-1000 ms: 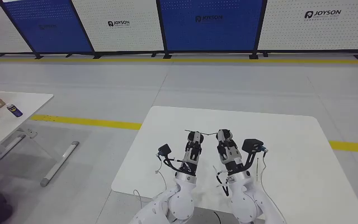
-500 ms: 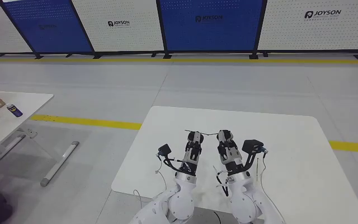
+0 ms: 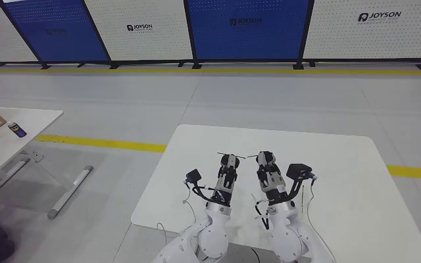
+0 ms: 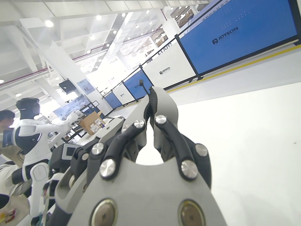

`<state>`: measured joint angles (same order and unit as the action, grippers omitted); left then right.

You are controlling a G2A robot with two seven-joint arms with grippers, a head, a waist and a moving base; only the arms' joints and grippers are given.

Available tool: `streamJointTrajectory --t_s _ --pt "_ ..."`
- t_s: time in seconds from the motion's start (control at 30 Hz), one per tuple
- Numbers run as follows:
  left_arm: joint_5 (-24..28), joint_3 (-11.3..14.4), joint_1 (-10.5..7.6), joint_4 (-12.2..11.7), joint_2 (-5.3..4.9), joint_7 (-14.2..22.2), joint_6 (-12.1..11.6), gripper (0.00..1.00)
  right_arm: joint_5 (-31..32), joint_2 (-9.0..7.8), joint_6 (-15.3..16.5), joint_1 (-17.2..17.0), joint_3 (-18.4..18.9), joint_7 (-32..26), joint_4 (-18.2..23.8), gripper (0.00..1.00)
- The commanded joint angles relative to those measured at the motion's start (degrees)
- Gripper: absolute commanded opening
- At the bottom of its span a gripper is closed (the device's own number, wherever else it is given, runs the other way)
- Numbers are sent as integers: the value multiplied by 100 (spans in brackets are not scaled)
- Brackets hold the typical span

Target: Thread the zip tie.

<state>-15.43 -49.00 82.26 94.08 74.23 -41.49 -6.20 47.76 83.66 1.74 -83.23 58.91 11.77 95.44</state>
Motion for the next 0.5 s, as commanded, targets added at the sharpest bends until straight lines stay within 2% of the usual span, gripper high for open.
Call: streamJointTrajectory --t_s 0.0,0.47 --pt "0 0 0 0 0 0 0 0 -21 1 -9 -13 12 -28 15 0" --pt "0 0 0 0 0 0 0 0 -86 29 7 36 -23 -126 -46 0"
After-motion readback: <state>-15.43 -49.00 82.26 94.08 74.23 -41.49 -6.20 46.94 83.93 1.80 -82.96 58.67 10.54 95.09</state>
